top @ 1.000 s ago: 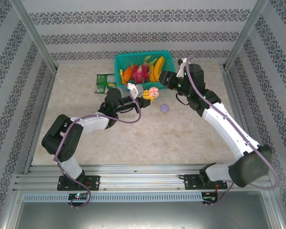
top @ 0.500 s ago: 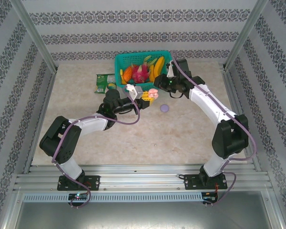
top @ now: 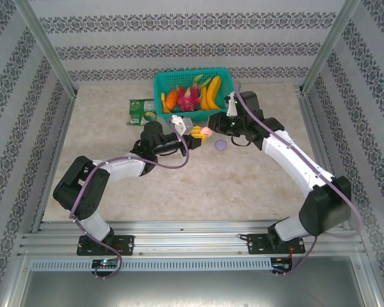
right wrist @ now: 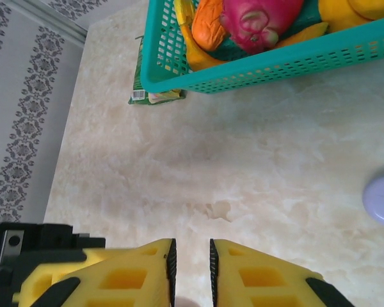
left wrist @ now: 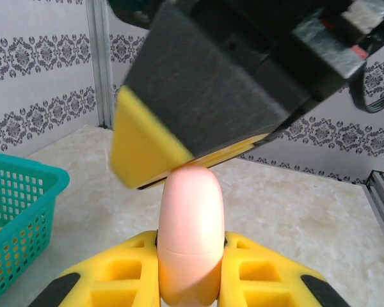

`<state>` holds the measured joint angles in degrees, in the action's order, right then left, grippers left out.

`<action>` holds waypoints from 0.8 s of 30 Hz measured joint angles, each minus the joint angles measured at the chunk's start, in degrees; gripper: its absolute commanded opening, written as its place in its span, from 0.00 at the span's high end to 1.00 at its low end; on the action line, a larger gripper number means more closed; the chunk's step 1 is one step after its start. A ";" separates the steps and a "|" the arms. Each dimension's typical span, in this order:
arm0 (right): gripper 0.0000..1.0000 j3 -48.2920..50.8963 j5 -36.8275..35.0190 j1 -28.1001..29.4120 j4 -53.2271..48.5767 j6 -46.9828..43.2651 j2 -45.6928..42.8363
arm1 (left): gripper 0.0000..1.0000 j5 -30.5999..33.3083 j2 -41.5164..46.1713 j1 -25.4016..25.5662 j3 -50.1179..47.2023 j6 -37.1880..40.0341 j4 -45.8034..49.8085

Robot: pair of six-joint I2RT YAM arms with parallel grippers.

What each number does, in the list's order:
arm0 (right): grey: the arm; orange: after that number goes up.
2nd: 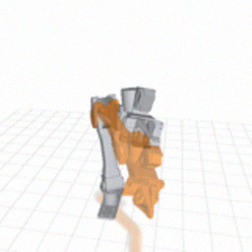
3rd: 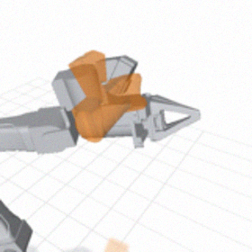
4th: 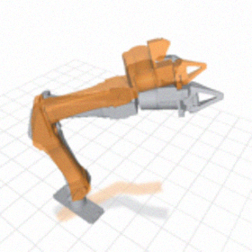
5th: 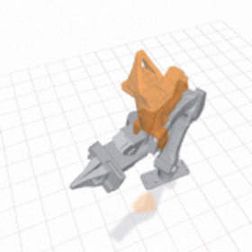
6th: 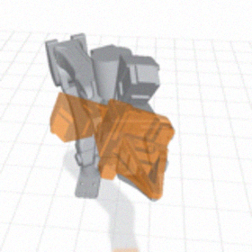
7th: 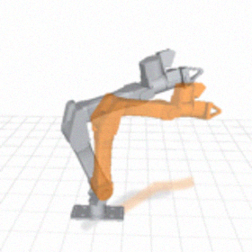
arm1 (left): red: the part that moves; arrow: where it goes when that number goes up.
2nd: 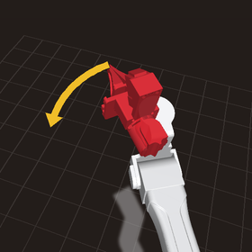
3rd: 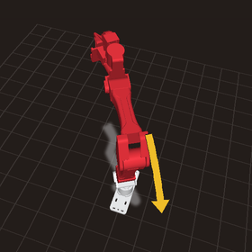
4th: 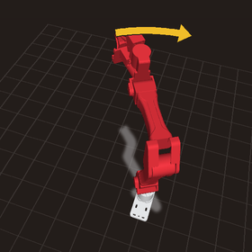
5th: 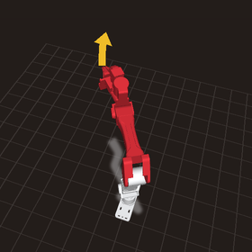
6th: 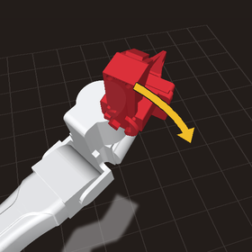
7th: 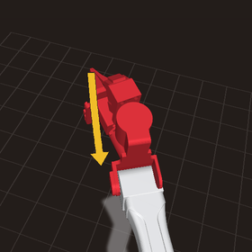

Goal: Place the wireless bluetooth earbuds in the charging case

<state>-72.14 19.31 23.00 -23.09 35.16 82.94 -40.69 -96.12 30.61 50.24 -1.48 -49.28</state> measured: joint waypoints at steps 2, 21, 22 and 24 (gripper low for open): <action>0.73 1.60 -0.70 -0.68 0.20 0.72 -1.73 | 1.00 0.68 0.00 0.09 0.00 -0.02 -0.02; 0.64 20.39 -9.62 -4.04 1.51 5.27 -7.30 | 1.00 16.04 -0.85 0.09 0.92 -14.03 19.47; 0.64 21.18 -9.86 -4.04 1.92 5.31 -7.45 | 1.00 17.20 -1.51 0.09 1.77 -15.28 22.36; 0.64 22.62 -10.38 -4.04 2.47 5.46 -7.82 | 0.99 18.78 -2.75 0.07 3.52 -17.14 27.23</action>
<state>-49.52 8.93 18.96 -20.62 40.62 75.11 -21.91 -98.87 30.68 53.76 -18.61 -22.04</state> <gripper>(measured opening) 0.363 0.200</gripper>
